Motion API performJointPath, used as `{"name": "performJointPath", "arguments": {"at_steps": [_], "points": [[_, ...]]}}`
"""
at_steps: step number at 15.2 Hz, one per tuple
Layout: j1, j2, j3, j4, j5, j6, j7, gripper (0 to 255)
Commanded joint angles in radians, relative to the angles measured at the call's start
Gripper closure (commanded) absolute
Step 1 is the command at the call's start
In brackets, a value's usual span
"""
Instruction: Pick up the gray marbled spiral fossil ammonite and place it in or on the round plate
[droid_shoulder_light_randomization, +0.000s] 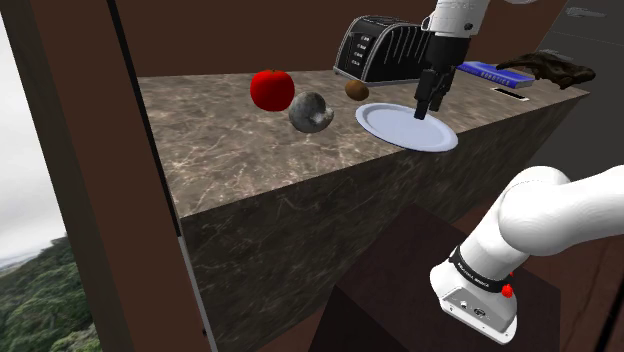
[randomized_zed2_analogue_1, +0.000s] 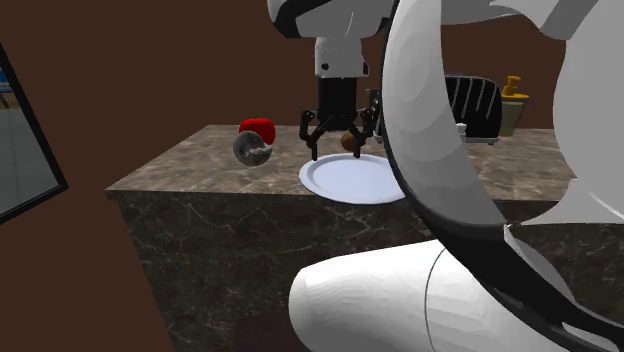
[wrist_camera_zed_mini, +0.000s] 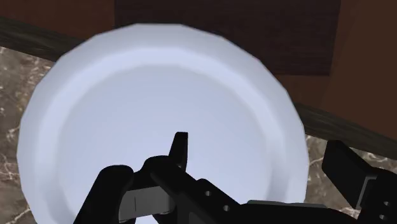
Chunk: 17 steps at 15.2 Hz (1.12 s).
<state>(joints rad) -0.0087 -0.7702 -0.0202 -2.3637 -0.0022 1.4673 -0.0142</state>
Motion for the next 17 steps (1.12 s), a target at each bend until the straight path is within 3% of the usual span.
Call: {"name": "performJointPath", "arguments": {"at_steps": [1, 8, 17], "points": [[0.000, 0.000, 0.000, 0.000, 0.000, 0.000, 0.000, 0], [0.104, 0.251, 0.019, 0.192, -0.018, 0.079, -0.197, 0], [0.214, 0.521, 0.080, 0.463, -0.038, 0.110, -0.431, 0]]}}
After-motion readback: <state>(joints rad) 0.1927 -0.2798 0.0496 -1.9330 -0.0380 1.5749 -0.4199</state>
